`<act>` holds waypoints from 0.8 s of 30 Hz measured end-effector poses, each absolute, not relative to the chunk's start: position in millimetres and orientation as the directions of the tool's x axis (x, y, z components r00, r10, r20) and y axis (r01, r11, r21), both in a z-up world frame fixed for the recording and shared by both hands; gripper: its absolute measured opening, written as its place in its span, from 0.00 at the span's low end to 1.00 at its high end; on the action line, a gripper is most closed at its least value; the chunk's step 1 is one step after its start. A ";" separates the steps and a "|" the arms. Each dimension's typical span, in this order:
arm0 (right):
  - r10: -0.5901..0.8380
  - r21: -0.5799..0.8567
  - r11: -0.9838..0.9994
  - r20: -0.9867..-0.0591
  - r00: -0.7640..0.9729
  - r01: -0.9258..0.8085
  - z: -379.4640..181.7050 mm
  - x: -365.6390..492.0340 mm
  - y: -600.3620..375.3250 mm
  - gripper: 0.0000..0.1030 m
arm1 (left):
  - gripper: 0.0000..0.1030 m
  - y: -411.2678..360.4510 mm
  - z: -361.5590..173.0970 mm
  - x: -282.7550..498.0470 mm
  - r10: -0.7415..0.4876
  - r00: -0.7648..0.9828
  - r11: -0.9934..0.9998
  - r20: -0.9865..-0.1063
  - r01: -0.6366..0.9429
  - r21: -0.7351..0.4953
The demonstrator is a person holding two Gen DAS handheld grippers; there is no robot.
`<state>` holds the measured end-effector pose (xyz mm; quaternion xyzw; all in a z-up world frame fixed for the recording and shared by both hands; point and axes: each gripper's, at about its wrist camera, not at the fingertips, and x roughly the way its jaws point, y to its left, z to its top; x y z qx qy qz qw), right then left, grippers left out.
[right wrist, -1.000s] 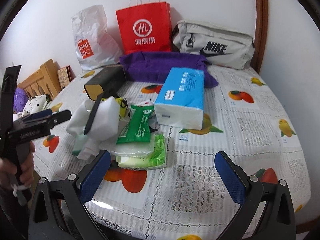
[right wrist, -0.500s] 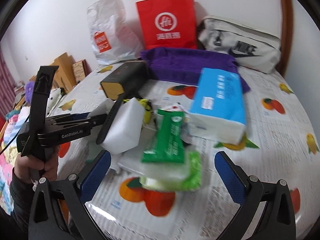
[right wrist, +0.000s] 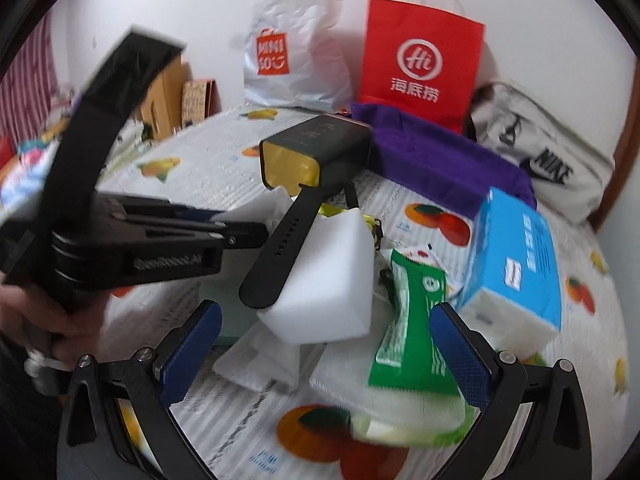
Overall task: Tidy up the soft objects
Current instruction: 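Grasp the white sponge block with the right tool while the left tool lifts the glove, then carry the glove in the left tool and sponge in the right tool to the purple towel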
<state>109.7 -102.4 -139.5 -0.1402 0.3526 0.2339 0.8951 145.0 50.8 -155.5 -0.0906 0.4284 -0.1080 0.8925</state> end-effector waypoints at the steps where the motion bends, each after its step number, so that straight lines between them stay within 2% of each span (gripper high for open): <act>1: 0.323 -0.082 0.851 -0.697 0.640 -0.519 -141.1 111.6 -102.8 0.96 | 0.25 51.4 -155.8 144.9 -0.271 0.609 0.960 -0.745 0.115 -0.255; 2: 0.331 -0.070 0.852 -0.697 0.637 -0.519 -143.0 115.1 -102.6 0.91 | 0.25 51.9 -156.0 144.6 -0.271 0.609 0.960 -0.746 0.114 -0.256; 4: 0.336 -0.040 0.856 -0.713 0.615 -0.515 -146.1 123.8 -105.4 0.51 | 0.25 53.6 -156.6 144.3 -0.273 0.608 0.959 -0.745 0.110 -0.261; 11: 0.371 0.040 0.880 -0.682 0.630 -0.474 -130.1 117.8 -134.6 0.52 | 0.25 65.2 -155.7 142.0 -0.256 0.616 0.961 -0.745 0.082 -0.263; 17: 0.316 0.041 0.921 -0.662 0.680 -0.388 -114.4 101.9 -177.2 0.52 | 0.25 72.3 -141.1 130.9 -0.234 0.640 0.967 -0.732 0.077 -0.242; 24: 0.241 0.060 0.960 -0.679 0.694 -0.275 -121.4 95.9 -225.4 0.52 | 0.25 77.3 -121.3 117.4 -0.278 0.668 0.953 -0.690 0.099 -0.288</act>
